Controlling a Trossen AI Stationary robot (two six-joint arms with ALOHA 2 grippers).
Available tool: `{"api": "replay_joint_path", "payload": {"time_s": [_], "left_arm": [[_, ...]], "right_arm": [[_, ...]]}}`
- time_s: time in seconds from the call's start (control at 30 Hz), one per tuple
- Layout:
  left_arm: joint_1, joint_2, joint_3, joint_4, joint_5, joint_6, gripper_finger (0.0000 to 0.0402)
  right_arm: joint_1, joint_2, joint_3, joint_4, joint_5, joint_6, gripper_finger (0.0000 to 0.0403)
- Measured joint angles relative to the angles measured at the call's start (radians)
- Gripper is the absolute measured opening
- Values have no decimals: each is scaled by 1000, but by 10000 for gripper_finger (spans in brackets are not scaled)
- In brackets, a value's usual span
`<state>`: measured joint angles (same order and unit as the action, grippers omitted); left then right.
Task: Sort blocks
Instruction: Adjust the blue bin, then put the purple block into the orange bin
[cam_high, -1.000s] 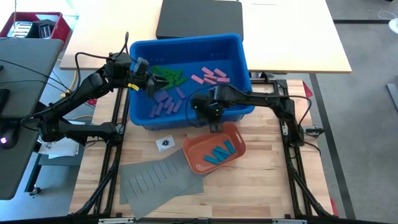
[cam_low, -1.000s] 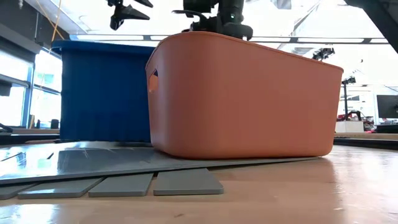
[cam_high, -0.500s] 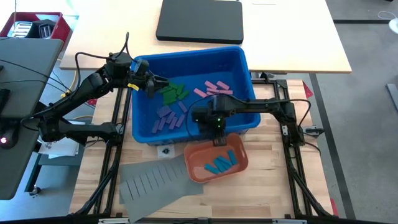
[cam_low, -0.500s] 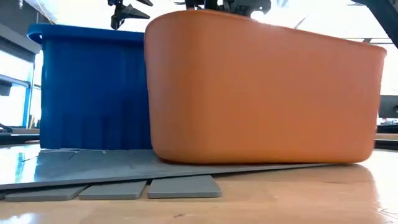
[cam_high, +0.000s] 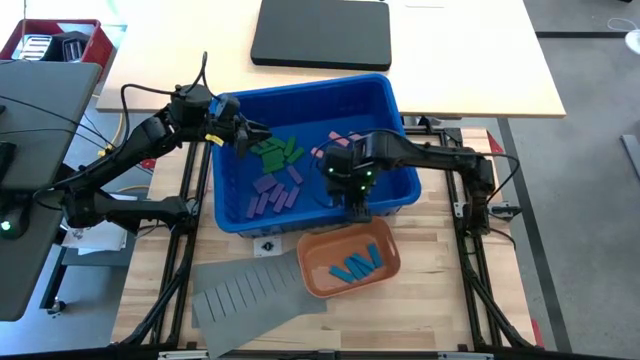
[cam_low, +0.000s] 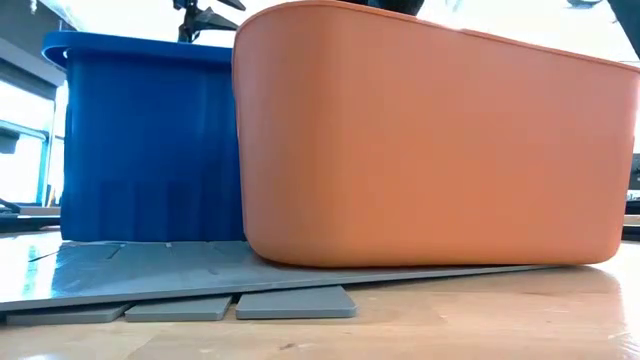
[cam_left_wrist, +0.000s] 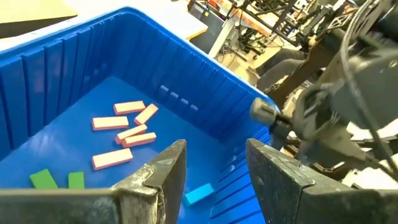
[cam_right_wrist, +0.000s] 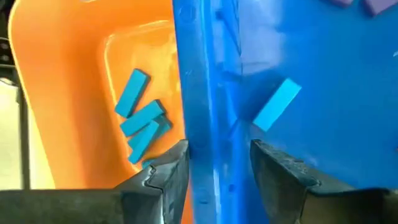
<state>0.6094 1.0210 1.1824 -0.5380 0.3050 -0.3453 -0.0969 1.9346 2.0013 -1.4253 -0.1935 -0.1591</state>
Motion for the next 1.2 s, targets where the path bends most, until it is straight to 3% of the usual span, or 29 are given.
{"api": "replay_joint_path", "payload": {"time_s": [0.2, 0.37, 0.57, 0.7, 0.87, 1.03, 1.2], "left_arm": [[0, 18, -1, -84, -1, 2, 158], [0, 40, -2, -103, 4, -20, 158], [0, 122, -2, -118, 35, -39, 158], [-1, 230, -2, -132, 134, -6, 158], [-2, 437, 95, -234, 207, -63, 158], [-18, 673, 244, -520, 171, -132, 158], [-38, 806, 258, -557, 118, -199, 165]], "right_arm": [[-13, -4, 15, 18, 10, 28, 162], [-60, -17, 158, 61, 32, 118, 162], [-142, -14, 317, 117, 219, 256, 162], [-199, -41, 345, 115, 312, 408, 162], [-242, -96, 355, 37, 323, 532, 162], [-247, -152, 346, 32, 376, 442, 162], [-247, -177, 345, 18, 429, 315, 162]]}}
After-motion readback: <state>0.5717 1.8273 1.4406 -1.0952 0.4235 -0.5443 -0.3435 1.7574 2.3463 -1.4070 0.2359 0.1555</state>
